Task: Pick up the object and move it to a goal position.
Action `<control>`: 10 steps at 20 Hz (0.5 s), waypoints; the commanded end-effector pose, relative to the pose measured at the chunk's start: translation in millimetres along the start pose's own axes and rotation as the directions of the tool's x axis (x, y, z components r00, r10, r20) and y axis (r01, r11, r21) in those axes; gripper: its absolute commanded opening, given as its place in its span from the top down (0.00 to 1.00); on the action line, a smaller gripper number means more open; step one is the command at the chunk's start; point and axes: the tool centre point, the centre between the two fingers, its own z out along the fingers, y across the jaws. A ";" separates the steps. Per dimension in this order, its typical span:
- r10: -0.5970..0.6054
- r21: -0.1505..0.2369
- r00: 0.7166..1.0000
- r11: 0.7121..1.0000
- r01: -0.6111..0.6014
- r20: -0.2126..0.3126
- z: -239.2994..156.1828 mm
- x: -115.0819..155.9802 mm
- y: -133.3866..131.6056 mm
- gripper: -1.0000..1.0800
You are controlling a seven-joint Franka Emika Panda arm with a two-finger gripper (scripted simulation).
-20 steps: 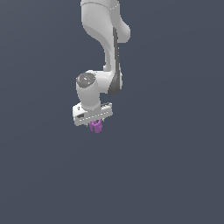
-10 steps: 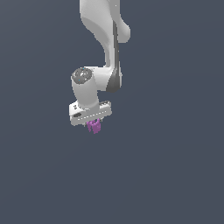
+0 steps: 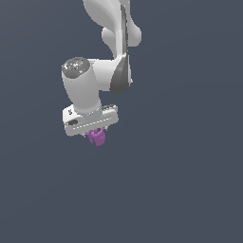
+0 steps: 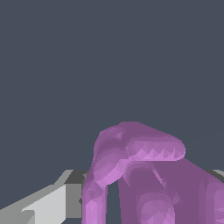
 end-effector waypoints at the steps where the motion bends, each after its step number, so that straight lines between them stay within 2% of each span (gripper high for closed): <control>1: 0.000 0.000 1.000 1.000 0.000 0.000 -20.0 10.0 7.1 1.00; 10: 0.000 0.000 1.000 1.000 0.000 0.001 -75.3 40.8 28.4 1.00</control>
